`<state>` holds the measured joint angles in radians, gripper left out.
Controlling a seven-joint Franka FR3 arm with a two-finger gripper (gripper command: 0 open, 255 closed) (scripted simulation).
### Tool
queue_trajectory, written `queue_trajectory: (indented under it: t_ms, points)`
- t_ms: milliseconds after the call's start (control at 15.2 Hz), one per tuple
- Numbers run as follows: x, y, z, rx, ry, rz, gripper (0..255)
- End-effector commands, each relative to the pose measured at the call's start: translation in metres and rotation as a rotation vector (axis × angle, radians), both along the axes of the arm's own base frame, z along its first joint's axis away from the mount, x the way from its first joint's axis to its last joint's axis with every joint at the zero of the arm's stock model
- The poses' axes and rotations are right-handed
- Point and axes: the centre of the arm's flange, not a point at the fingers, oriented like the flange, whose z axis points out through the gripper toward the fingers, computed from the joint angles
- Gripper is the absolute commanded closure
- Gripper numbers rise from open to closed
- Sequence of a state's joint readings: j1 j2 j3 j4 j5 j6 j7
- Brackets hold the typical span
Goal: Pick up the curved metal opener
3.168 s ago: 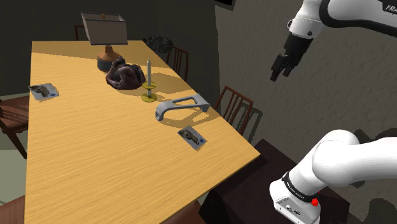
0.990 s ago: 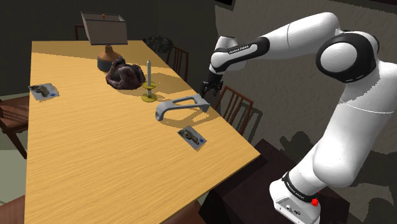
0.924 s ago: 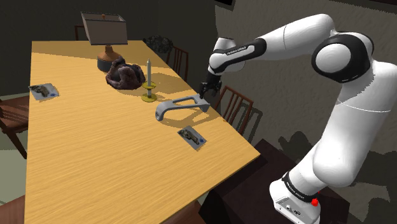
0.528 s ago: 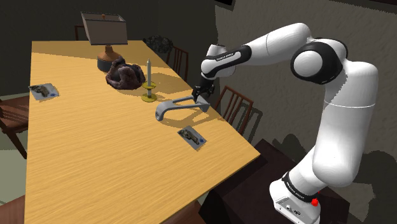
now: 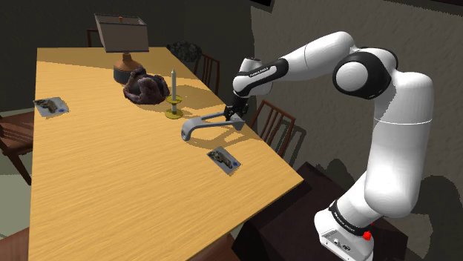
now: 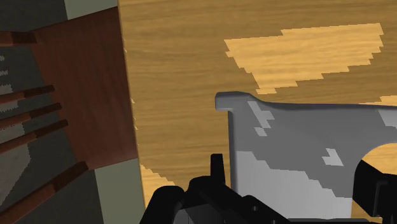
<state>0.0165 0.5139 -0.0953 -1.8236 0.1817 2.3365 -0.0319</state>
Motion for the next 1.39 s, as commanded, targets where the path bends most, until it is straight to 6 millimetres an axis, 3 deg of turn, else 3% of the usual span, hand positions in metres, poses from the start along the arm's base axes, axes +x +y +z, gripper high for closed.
queue_trajectory:
  t_ms: [0,462,1320]
  points:
    - [0.0,0.0,-0.001,-0.001,0.001,0.0,255]
    - [0.0,0.0,-0.001,0.0,0.001,0.0,255]
    - [0.0,0.0,0.067,0.0,0.001,0.0,255]
